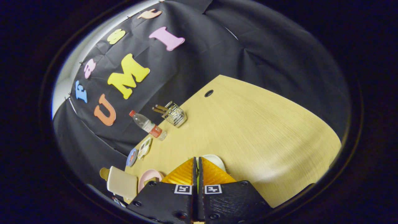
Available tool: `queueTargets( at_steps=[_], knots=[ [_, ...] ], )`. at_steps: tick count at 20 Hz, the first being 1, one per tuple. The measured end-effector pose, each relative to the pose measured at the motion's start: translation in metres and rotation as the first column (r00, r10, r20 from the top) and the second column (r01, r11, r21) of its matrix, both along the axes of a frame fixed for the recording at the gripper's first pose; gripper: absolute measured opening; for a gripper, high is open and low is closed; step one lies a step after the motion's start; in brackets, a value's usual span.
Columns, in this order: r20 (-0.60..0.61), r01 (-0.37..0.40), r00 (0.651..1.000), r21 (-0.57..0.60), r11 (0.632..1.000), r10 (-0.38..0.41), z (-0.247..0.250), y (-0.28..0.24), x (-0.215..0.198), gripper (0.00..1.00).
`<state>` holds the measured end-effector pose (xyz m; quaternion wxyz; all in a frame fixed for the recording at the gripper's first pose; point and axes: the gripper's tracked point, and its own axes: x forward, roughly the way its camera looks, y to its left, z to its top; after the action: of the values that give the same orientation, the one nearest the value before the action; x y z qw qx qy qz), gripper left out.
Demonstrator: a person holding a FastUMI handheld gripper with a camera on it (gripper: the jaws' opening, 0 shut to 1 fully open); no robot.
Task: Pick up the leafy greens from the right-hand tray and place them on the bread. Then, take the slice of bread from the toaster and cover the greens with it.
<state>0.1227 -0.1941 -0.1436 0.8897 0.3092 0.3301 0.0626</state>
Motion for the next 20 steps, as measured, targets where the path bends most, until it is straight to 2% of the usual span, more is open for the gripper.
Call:
queueTargets(
  at_steps=[5,11,15,20],
  knots=[
    [0.061,-0.028,0.998,0.059,0.998,0.024,0.036,0.026,-0.007,0.0],
    [0.144,-0.09,0.986,0.065,0.994,0.08,0.083,0.073,-0.015,0.0],
    [0.181,-0.154,0.974,0.077,0.985,0.138,0.105,0.128,-0.021,0.0],
    [0.185,-0.242,0.957,0.099,0.965,0.221,0.101,0.221,-0.028,0.0]
  ],
)
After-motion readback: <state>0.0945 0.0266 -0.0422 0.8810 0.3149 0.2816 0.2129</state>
